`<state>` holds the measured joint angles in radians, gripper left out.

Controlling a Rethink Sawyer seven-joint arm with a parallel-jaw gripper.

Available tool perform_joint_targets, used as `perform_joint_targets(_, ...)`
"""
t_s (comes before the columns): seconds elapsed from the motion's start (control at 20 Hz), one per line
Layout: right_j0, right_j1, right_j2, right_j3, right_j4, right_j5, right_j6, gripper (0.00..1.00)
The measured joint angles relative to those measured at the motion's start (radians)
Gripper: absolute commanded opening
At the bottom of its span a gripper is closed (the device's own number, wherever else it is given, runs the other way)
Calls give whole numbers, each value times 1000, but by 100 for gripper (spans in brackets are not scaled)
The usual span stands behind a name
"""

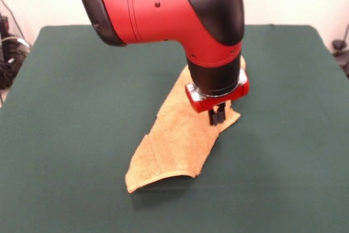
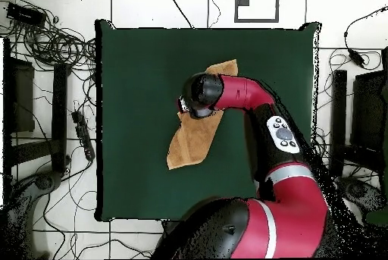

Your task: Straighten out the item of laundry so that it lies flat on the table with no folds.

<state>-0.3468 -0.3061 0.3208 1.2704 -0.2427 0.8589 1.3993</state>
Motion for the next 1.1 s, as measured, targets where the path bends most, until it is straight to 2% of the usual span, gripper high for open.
perform_joint_targets(0.6, -24, 5, 20, 14, 14, 0, 0, 0)
perform_joint_targets(1.1, -93, -1, 83, 78, 16, -17, 0, 0)
